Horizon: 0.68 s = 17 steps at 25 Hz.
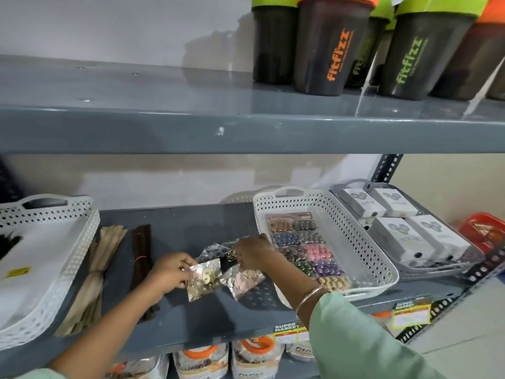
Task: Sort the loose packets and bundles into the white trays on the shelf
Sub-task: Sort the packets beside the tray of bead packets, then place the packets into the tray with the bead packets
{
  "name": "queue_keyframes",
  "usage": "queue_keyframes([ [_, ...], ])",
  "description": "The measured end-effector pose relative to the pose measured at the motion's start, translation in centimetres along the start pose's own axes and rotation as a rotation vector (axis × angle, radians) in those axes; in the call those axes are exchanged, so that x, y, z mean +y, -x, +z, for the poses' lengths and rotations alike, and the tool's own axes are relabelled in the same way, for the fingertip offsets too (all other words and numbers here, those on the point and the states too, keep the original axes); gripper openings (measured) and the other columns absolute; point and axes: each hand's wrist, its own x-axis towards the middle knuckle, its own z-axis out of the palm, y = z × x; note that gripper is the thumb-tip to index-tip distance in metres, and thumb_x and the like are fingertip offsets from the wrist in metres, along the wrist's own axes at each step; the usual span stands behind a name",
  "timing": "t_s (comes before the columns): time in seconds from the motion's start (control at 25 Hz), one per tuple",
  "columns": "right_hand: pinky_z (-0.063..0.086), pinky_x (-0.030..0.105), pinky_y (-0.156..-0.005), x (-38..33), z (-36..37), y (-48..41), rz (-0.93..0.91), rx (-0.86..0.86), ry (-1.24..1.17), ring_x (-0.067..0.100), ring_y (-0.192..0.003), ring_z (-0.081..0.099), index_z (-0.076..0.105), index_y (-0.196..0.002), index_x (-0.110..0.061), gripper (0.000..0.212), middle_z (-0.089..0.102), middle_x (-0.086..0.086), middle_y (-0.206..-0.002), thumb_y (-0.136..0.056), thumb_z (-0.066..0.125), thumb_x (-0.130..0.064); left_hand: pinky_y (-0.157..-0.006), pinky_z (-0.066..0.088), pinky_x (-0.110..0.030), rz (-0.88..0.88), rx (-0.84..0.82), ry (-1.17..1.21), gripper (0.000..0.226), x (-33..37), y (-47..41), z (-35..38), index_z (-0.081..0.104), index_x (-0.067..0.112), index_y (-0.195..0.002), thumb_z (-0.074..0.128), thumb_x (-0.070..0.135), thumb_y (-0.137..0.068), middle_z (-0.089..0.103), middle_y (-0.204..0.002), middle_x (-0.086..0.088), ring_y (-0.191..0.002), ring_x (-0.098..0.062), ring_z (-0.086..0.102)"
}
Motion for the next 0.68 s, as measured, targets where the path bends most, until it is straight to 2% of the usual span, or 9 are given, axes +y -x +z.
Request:
queue_keyframes([
  [0.16, 0.051, 0.028, -0.092, 3.9, -5.8, 2.0, 0.019, 0.203, -0.331, 0.028, -0.098, 0.067, 0.065, -0.098, 0.006, 0.019, 0.071, 0.021, -0.102, -0.084, 0.061, -0.006, -0.038, 0.051, -0.008, 0.091, 0.021, 0.169, 0.031, 5.9, 0.3, -0.7, 0.056, 0.015, -0.069, 0.062, -0.013, -0.081, 0.059, -0.075, -0.007, -0.048, -0.002, 0.061],
  [0.24, 0.045, 0.022, -0.085, 8.1, -8.4, 3.7, 0.065, 0.283, -0.333, 0.026, -0.097, 0.066, 0.065, -0.100, 0.007, 0.023, 0.070, 0.021, -0.104, -0.082, 0.064, -0.006, -0.037, 0.050, -0.008, 0.132, 0.003, 0.138, 0.030, 9.1, -0.2, 1.3, 0.056, 0.014, -0.069, 0.060, -0.013, -0.082, 0.058, -0.073, -0.006, -0.046, -0.002, 0.058],
  [0.32, 0.042, 0.022, -0.081, 12.9, -8.5, 5.1, 0.128, 0.233, -0.286, 0.024, -0.096, 0.064, 0.066, -0.101, 0.007, 0.025, 0.070, 0.022, -0.105, -0.079, 0.068, -0.006, -0.040, 0.050, -0.009, 0.156, -0.045, -0.001, 0.017, 11.8, -1.0, 5.2, 0.062, 0.005, -0.080, 0.061, -0.011, -0.082, 0.060, -0.078, -0.009, -0.057, -0.013, 0.057],
  [0.36, 0.045, 0.025, -0.084, 14.8, -7.7, 5.6, 0.168, 0.166, -0.271, 0.026, -0.099, 0.064, 0.066, -0.101, 0.007, 0.026, 0.069, 0.023, -0.107, -0.079, 0.067, -0.006, -0.046, 0.054, -0.013, 0.167, -0.062, -0.073, 0.014, 12.8, -1.4, 7.3, 0.064, -0.001, -0.092, 0.062, -0.010, -0.081, 0.062, -0.085, -0.013, -0.064, -0.018, 0.059],
  [0.44, 0.048, 0.034, -0.097, 17.2, -5.1, 6.4, 0.238, 0.032, -0.254, 0.030, -0.106, 0.063, 0.065, -0.104, 0.006, 0.027, 0.068, 0.023, -0.111, -0.081, 0.066, -0.005, -0.075, 0.058, -0.029, 0.160, -0.110, -0.191, 0.022, 13.9, -2.7, 11.8, 0.065, -0.005, -0.103, 0.065, -0.006, -0.081, 0.066, -0.103, -0.018, -0.089, -0.026, 0.064],
  [0.52, 0.048, 0.033, -0.096, 18.3, -2.9, 6.5, 0.268, -0.005, -0.281, 0.027, -0.103, 0.064, 0.065, -0.104, 0.006, 0.026, 0.069, 0.022, -0.111, -0.080, 0.067, -0.004, -0.097, 0.048, -0.035, 0.133, -0.085, -0.337, 0.007, 13.9, -4.1, 14.9, 0.066, 0.003, -0.086, 0.062, -0.003, -0.084, 0.067, -0.097, -0.010, -0.110, -0.027, 0.061],
  [0.56, 0.048, 0.031, -0.090, 18.7, -2.1, 6.5, 0.272, 0.007, -0.296, 0.024, -0.095, 0.064, 0.066, -0.103, 0.005, 0.025, 0.069, 0.021, -0.110, -0.079, 0.067, -0.005, -0.095, 0.049, -0.033, 0.090, -0.065, -0.375, 0.015, 13.6, -4.9, 16.2, 0.063, 0.007, -0.077, 0.059, -0.004, -0.086, 0.064, -0.089, -0.005, -0.113, -0.026, 0.059],
  [0.6, 0.046, 0.027, -0.082, 19.1, -1.5, 6.3, 0.277, 0.021, -0.299, 0.020, -0.089, 0.061, 0.067, -0.101, 0.004, 0.024, 0.070, 0.021, -0.109, -0.079, 0.068, -0.005, -0.082, 0.052, -0.027, 0.053, -0.068, -0.397, 0.017, 13.3, -5.7, 17.2, 0.063, 0.008, -0.079, 0.055, -0.005, -0.087, 0.063, -0.092, -0.004, -0.111, -0.024, 0.060],
  [0.68, 0.043, 0.022, -0.071, 19.2, -0.6, 5.9, 0.305, 0.039, -0.290, 0.018, -0.089, 0.059, 0.067, -0.101, 0.003, 0.025, 0.070, 0.019, -0.109, -0.079, 0.069, -0.007, -0.055, 0.046, -0.018, 0.030, -0.047, -0.441, 0.023, 12.8, -6.2, 18.0, 0.062, -0.002, -0.106, 0.048, -0.008, -0.089, 0.062, -0.118, -0.013, -0.096, -0.020, 0.060],
])
